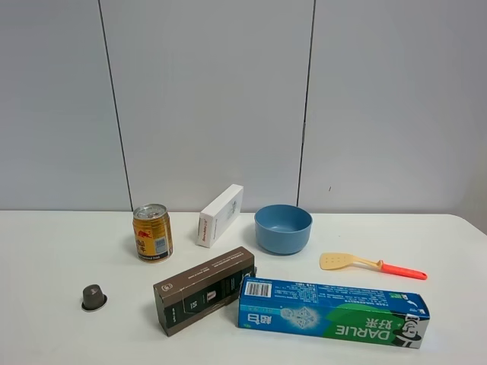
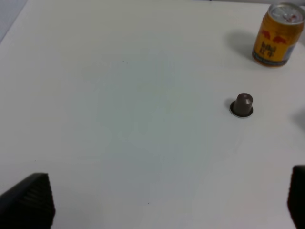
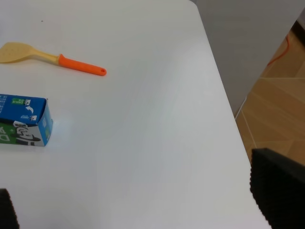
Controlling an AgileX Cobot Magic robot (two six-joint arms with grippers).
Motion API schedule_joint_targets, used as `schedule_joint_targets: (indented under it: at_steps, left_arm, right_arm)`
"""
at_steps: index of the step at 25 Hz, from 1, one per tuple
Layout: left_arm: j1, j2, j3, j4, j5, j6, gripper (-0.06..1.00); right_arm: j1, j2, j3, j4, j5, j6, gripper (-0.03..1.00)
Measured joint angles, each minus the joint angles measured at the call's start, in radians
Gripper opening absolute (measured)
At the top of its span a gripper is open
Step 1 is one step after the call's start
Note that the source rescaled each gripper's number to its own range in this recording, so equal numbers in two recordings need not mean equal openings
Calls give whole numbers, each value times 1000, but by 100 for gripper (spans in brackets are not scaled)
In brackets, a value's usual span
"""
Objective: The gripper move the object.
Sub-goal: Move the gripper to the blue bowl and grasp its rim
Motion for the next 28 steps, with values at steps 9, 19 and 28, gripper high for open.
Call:
schedule_joint_targets:
  at_steps: [9,19,28]
  left_arm:
    - [0,0,0,0,0,0,100]
    - [0,0,0,0,0,0,100]
    - [0,0,0,0,0,0,100]
  right_arm:
    - [0,0,0,0,0,0,100]
    - [0,0,0,0,0,0,100]
    - [0,0,0,0,0,0,100]
